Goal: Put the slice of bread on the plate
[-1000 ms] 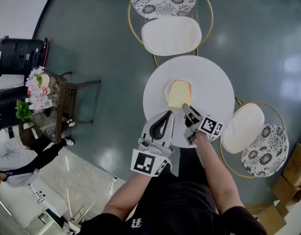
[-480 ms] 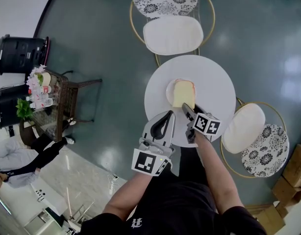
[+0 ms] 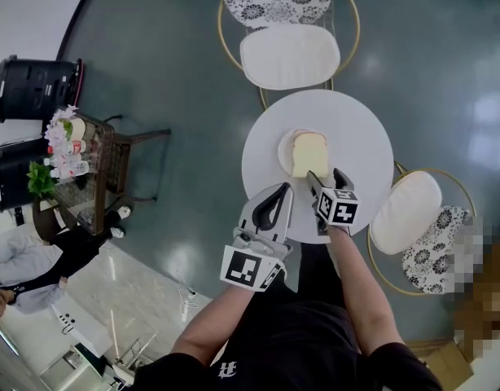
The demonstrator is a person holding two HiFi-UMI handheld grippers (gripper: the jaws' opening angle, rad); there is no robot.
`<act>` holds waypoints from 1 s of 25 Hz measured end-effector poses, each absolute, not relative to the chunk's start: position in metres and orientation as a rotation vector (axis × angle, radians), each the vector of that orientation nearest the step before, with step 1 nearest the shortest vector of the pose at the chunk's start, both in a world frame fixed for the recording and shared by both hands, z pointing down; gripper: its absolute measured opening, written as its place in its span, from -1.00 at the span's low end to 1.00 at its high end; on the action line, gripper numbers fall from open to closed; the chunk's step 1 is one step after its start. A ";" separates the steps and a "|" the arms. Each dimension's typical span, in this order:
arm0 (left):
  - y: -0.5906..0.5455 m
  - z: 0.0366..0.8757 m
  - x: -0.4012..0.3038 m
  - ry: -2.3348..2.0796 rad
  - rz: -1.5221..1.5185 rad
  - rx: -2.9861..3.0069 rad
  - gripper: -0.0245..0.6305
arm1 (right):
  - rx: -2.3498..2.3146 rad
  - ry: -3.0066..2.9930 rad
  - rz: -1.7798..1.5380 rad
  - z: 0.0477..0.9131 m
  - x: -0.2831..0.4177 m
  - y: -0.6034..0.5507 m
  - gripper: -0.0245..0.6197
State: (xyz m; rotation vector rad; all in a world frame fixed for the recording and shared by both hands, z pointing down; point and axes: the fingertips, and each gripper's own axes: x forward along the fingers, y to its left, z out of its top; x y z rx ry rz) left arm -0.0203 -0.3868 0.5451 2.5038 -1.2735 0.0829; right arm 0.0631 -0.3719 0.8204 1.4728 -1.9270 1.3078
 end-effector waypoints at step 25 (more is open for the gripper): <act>-0.330 0.491 -0.020 -1.223 0.143 2.594 -0.92 | 1.418 -2.541 0.887 0.554 0.032 -0.341 -0.90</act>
